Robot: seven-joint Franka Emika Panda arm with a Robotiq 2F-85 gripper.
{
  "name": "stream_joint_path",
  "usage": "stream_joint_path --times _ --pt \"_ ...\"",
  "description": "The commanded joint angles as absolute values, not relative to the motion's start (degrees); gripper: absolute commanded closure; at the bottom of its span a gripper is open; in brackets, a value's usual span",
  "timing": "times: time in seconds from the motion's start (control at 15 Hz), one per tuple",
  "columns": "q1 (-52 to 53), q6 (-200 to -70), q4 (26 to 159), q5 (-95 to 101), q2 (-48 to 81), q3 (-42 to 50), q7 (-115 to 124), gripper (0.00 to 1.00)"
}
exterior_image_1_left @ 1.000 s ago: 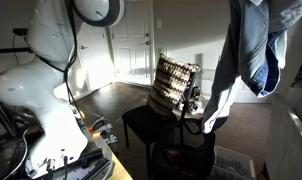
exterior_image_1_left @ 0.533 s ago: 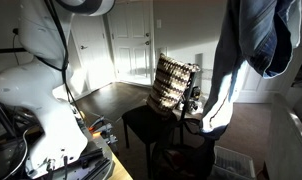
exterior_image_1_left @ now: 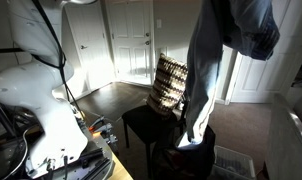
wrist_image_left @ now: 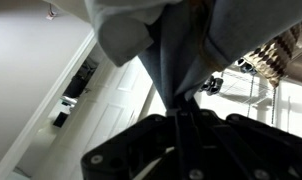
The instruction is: Put the jean trousers into the washing basket
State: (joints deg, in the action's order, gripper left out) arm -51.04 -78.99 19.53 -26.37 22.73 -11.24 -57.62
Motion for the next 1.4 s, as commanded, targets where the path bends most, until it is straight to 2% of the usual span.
stream_joint_path --times 0.0,0.27,0.53,1.33 --pt "-44.9 -76.6 19.5 -25.4 20.1 -10.9 -59.4 1.0" --pt "-35.8 -79.1 19.7 -22.3 21.6 -8.8 -58.1 1.0" --pt "-32.2 -81.9 20.5 -20.2 25.2 -5.8 -57.6 1.0" --pt "-40.1 -78.5 20.4 -27.5 28.1 -9.4 -60.9 1.0"
